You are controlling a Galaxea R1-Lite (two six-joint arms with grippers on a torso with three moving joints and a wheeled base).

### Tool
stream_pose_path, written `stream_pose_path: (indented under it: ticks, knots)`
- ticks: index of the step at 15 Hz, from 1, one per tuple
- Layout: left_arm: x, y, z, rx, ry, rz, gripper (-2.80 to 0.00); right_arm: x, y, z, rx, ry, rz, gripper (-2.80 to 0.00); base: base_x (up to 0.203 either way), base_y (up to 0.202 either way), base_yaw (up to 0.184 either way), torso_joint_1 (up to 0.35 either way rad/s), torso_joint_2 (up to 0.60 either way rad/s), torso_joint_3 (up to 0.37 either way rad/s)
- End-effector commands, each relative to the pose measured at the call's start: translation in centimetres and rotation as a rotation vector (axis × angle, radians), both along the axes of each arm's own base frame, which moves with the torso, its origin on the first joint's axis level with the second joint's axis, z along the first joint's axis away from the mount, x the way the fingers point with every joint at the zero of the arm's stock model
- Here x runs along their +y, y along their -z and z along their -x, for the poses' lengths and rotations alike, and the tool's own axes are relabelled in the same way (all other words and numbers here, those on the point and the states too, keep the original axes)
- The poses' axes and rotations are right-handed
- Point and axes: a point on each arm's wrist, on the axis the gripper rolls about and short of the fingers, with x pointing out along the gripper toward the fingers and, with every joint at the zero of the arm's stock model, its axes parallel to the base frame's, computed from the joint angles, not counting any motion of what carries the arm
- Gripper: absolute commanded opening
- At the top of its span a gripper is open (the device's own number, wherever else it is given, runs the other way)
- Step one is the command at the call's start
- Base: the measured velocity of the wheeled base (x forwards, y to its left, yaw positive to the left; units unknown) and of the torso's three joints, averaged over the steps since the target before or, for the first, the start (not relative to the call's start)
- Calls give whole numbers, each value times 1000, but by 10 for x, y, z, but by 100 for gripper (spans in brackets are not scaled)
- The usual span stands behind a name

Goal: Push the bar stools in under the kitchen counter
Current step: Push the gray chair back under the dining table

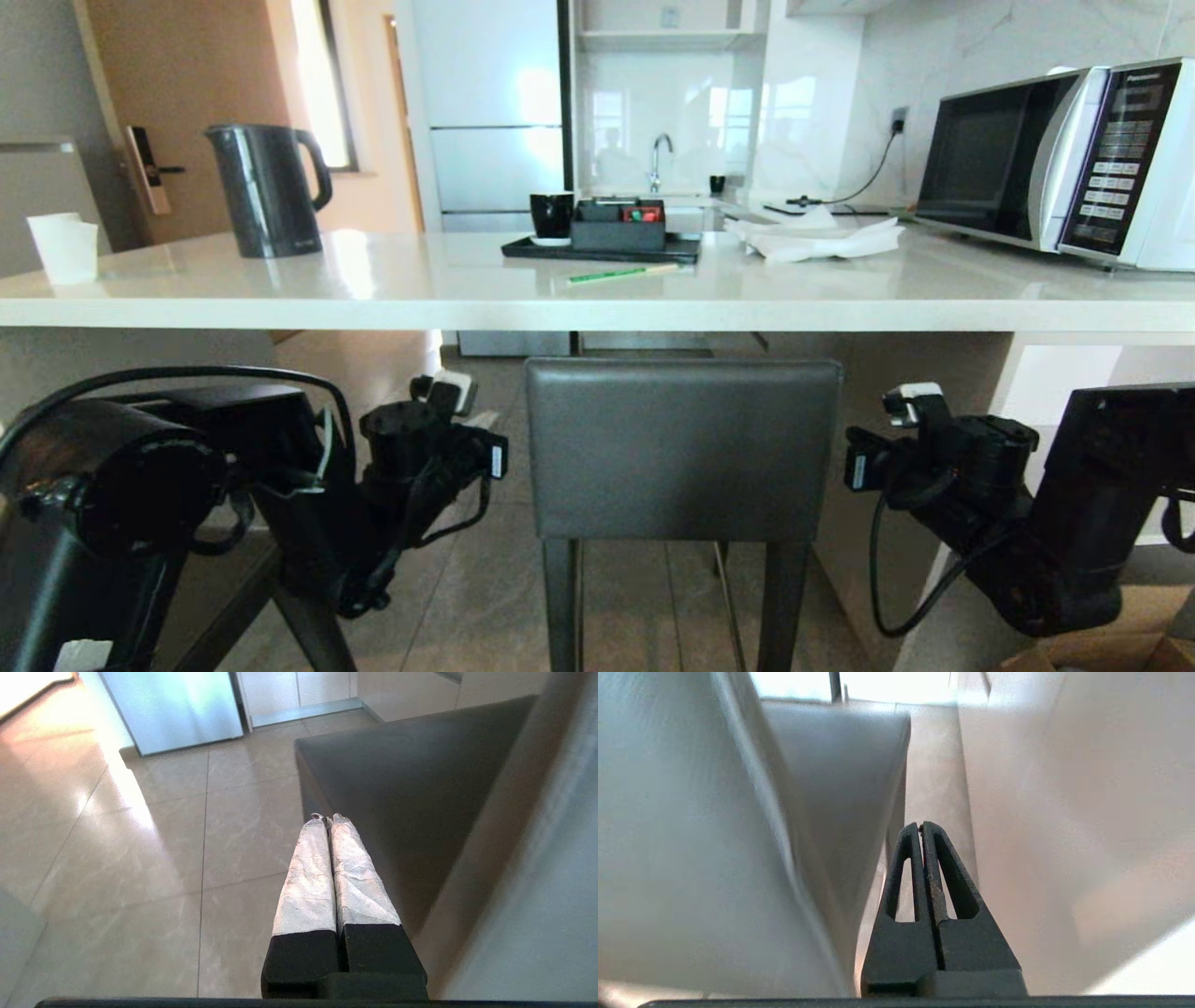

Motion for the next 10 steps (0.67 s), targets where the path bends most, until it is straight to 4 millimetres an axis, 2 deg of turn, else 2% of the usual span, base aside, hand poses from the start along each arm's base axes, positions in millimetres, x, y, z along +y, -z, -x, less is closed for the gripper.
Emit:
stream_pose_path:
  ticks: [1,4,7,10]
  knots:
    - [8,-31,21,-58,0,27,-280,-4,-16,18,-8,10,-10,-280,0,0,0,0,0,0]
    - [20,-68,61,-124,4,71,-280,-7,-51,50,-66,17,-40,-280,0,0,0,0,0,0]
    - [37,-101,106,-185,-15,106,-280,-8,-83,92,-138,9,-54,-280,0,0,0,0,0,0]
    - [55,-131,148,-280,-56,147,-280,-10,-104,136,-201,-5,-62,-280,0,0,0,0,0,0]
